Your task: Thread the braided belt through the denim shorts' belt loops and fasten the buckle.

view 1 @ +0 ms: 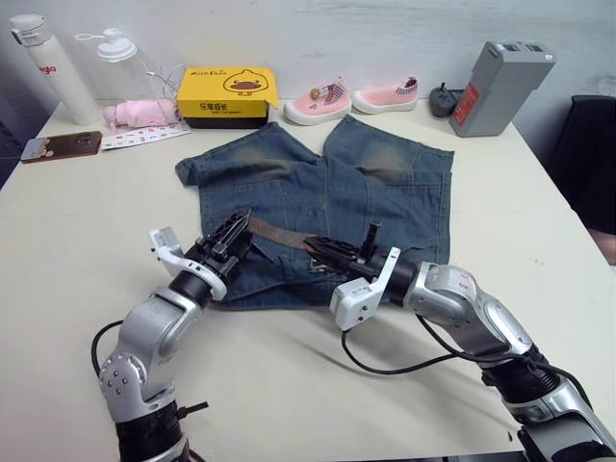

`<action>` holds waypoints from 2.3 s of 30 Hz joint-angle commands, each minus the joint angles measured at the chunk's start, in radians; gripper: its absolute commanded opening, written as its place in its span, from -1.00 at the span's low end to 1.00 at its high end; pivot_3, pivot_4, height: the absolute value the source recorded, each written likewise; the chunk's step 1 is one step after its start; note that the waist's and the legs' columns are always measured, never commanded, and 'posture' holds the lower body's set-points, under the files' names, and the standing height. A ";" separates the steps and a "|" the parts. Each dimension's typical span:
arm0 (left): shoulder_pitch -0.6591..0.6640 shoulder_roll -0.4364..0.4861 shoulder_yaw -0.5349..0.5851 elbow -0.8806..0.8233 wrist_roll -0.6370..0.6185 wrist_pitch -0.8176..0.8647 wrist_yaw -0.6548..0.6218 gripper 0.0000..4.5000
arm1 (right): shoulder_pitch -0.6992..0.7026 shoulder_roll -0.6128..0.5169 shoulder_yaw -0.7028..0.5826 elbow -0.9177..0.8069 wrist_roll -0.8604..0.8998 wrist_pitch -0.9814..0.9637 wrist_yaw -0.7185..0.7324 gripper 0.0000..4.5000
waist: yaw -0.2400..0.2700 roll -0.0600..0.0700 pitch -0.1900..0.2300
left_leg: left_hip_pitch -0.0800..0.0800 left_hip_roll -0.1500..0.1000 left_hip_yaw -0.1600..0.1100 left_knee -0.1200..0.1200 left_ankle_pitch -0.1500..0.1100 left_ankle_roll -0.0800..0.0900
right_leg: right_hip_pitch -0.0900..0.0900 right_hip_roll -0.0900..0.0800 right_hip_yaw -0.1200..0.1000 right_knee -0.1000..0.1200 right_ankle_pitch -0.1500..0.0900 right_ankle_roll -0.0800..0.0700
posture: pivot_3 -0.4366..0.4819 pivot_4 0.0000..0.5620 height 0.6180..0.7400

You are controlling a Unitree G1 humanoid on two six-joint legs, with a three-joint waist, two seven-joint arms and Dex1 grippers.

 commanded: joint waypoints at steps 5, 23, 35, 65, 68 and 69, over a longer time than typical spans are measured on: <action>-0.032 -0.030 0.011 -0.007 -0.012 0.008 0.038 -0.11 | 0.010 0.007 -0.028 -0.054 0.019 -0.013 0.009 -1.00 | 0.005 0.000 0.000 | 0.000 0.003 0.000 0.000 0.000 0.000 | 0.000 0.001 0.000 0.000 0.000 0.000 | -0.05 -0.47 -0.35; -0.057 -0.030 -0.006 -0.029 -0.012 0.012 0.051 -1.00 | 0.057 0.078 -0.087 -0.110 0.202 0.275 0.140 -0.49 | 0.021 0.000 0.000 | -0.001 0.003 0.000 0.000 -0.001 0.000 | 0.000 0.001 -0.001 -0.002 0.000 0.000 | -0.05 -0.47 -0.35; 0.099 0.144 0.103 -0.051 -0.012 -0.074 -0.134 -1.00 | 0.118 0.132 -0.208 -0.200 0.429 0.674 0.227 0.97 | 0.020 0.001 0.001 | -0.003 0.004 0.001 0.000 -0.002 -0.002 | -0.005 0.004 0.001 -0.002 -0.001 -0.002 | -0.05 -0.47 -0.35; 0.186 0.015 -0.091 0.033 0.314 -0.246 -0.282 -1.00 | 0.179 0.033 -0.236 -0.339 0.563 0.834 0.293 0.97 | 0.021 0.001 0.001 | -0.003 0.004 0.003 -0.001 -0.003 -0.001 | -0.006 0.003 0.001 -0.005 -0.001 -0.002 | -0.05 -0.47 -0.35; 0.196 -0.001 -0.094 0.022 0.350 -0.253 -0.275 -1.00 | 0.180 0.021 -0.237 -0.351 0.577 0.849 0.291 0.97 | 0.022 0.001 0.001 | -0.003 0.005 0.003 -0.001 -0.003 -0.001 | -0.006 0.003 0.001 -0.005 -0.001 -0.002 | -0.05 -0.47 -0.35; 0.208 -0.010 -0.095 0.007 0.364 -0.261 -0.271 -1.00 | 0.179 0.018 -0.238 -0.353 0.581 0.854 0.292 0.97 | 0.022 0.001 0.001 | -0.003 0.005 0.003 -0.001 -0.003 -0.001 | -0.006 0.003 0.001 -0.005 -0.001 -0.002 | -0.05 -0.47 -0.35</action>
